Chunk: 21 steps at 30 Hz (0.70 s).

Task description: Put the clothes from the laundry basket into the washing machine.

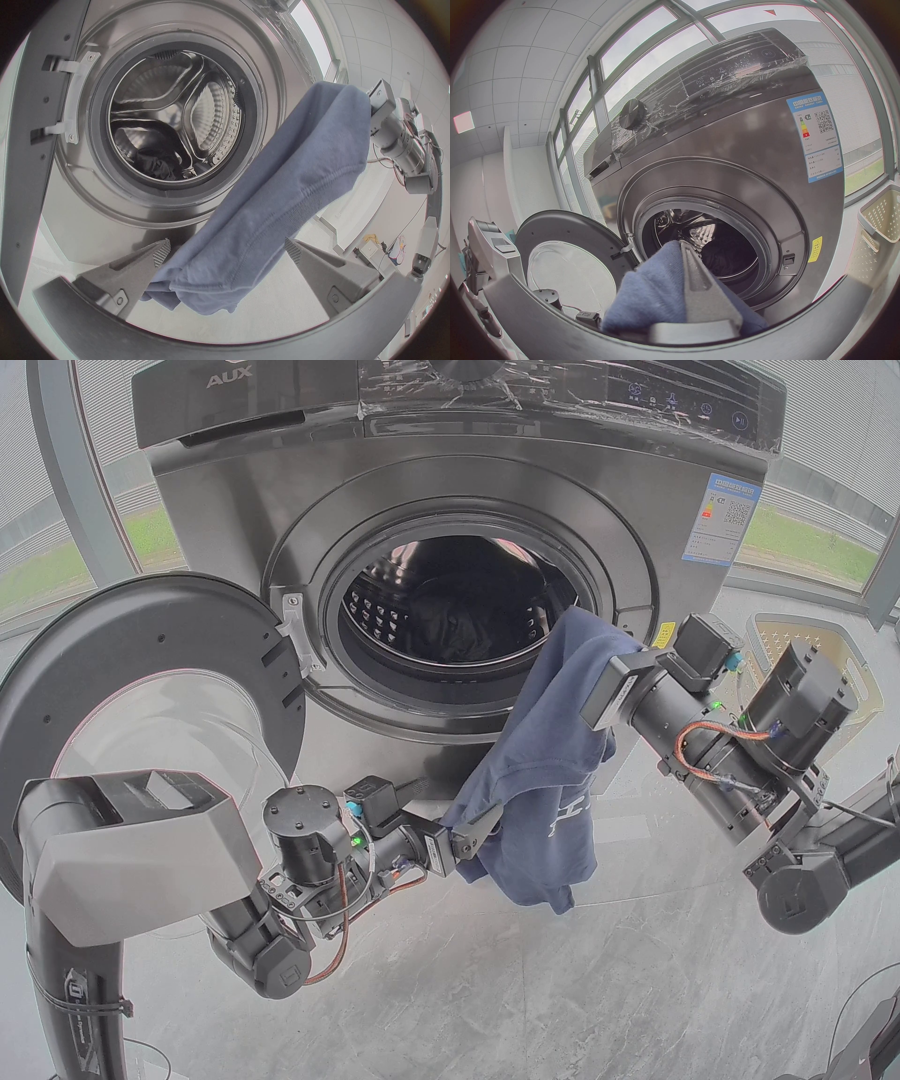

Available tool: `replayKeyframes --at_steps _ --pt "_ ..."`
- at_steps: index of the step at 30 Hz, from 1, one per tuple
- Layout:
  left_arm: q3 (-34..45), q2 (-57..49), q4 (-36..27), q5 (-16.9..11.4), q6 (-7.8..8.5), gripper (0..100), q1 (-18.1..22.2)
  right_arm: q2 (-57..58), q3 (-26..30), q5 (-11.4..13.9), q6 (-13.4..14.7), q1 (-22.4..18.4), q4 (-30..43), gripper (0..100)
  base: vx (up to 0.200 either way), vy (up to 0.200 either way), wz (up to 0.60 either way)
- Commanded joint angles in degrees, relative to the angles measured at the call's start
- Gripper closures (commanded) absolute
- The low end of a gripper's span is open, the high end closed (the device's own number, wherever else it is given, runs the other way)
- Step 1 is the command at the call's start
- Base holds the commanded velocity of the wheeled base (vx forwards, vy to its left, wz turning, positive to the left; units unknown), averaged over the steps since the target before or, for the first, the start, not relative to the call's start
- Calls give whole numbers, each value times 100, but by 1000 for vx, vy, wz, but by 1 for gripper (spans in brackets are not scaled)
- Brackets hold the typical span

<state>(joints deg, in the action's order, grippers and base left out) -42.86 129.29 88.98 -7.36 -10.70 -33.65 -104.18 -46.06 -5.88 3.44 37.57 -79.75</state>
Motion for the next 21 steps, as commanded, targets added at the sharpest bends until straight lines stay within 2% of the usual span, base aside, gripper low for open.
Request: replayKeyframes --at_steps 1,15,21 --pt "50 158 5 7 7 0 -2 -173 -193 -1 8 -39 21 100 0 0 0" --pt "-3 553 14 16 60 0 7 -234 -272 -1 8 -31 21 100 0 0 0" --pt "-407 1001 14 16 139 0 16 -208 -246 -1 -1 -13 47 100 0 0 0"
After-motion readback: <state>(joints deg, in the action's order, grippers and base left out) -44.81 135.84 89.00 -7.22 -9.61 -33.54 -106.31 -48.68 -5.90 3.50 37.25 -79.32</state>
